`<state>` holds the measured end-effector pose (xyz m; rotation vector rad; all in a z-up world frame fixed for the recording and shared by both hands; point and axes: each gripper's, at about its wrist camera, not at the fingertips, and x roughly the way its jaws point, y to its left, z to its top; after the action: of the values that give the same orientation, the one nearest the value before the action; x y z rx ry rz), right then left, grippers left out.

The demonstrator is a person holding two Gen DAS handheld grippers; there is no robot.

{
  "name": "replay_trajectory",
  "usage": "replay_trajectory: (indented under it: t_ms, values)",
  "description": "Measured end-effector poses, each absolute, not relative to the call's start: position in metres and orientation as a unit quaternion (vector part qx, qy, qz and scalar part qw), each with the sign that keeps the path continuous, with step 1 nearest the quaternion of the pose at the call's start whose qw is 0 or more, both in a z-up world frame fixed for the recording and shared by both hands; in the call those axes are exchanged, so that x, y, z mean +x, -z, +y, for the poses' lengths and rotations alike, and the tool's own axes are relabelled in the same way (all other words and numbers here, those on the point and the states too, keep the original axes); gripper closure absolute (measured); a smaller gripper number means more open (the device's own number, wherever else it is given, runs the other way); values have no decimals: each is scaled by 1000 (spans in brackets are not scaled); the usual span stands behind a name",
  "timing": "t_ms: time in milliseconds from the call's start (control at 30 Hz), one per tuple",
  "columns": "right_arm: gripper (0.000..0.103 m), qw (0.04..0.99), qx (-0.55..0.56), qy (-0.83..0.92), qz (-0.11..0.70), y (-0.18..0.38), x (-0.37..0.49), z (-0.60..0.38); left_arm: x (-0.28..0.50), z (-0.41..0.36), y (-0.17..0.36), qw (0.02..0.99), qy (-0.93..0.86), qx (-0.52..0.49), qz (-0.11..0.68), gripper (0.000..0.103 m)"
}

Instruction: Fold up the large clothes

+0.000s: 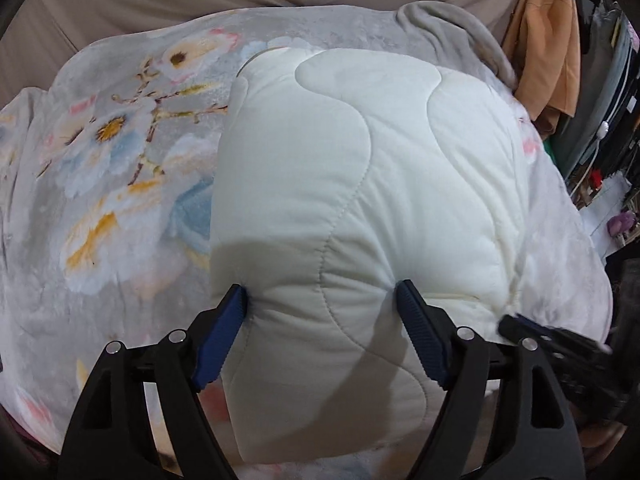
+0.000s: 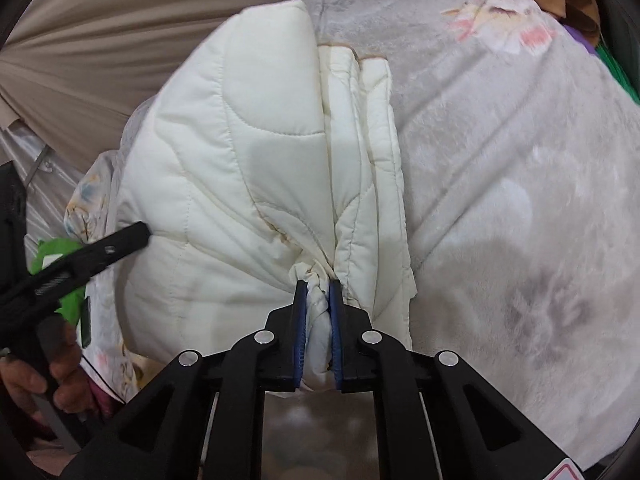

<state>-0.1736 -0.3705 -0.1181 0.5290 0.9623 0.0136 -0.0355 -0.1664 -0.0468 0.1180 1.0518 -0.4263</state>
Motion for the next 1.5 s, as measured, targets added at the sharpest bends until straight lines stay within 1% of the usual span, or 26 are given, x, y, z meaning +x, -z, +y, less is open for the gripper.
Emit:
replay_trajectory:
  t_ms: [67,133,167,200,233,333,400,500,533,567,600,667,700,767,833,933,967,1033,1167,1233,1267,1333,1433,1500]
  values:
    - [90,865,235,-1,443,91,-175,-367,-31,-162,48,841,197,46,501,28]
    - [89,883,226,2,411,59,-174,-367,-27,-159,47,843,189,32,503,28]
    - [87,891,223,5,396,46,-170,-369,-27,-159,47,843,189,31,504,28]
    - [83,895,221,5,387,36,-162,-371,-27,-159,46,843,187,31,503,28]
    - [81,897,220,6,383,28,-151,-374,-28,-159,46,844,187,31,501,28]
    - [75,897,218,6,385,23,-113,-383,-29,-159,45,845,184,30,501,28]
    - [68,894,212,20,395,31,-93,-388,-28,-158,44,845,183,27,501,28]
    - [67,882,216,16,419,53,-66,-388,-29,-156,41,847,179,23,500,28]
    - [70,880,214,10,424,58,-59,-386,-29,-155,40,848,178,22,499,28]
    - [87,881,207,4,426,63,-54,-384,-28,-154,40,848,176,20,499,29]
    - [97,883,199,2,425,63,-54,-381,-28,-152,38,849,175,16,499,31]
    - [100,894,203,0,399,50,-60,-385,-28,-146,30,851,175,7,495,36]
    - [101,902,202,0,381,41,-67,-388,-29,-142,24,854,172,3,490,36]
    - [102,914,190,9,359,27,-79,-393,-31,-134,13,860,172,-9,480,36]
    - [102,909,189,22,371,36,-82,-398,-29,-131,10,861,170,-9,479,36]
    - [102,876,168,36,450,99,-68,-403,-23,-140,28,847,179,-3,501,34]
    - [102,873,164,37,457,108,-68,-403,-22,-143,34,845,185,-7,502,33]
    - [101,873,163,44,457,100,-70,-404,-21,-149,40,843,178,9,508,34]
    - [100,892,183,38,411,48,-111,-402,-19,-149,42,837,178,9,517,34]
    - [94,893,190,30,407,35,-139,-395,-19,-146,39,834,181,3,521,34]
    - [92,892,198,24,407,32,-151,-390,-19,-144,36,833,184,-3,522,35]
    - [92,887,206,15,412,34,-173,-378,-23,-139,27,832,192,-20,520,35]
    - [92,880,206,19,428,49,-199,-362,-31,-137,16,834,202,-23,513,34]
    - [87,878,220,28,424,55,-208,-360,-34,-135,12,833,207,-25,512,34]
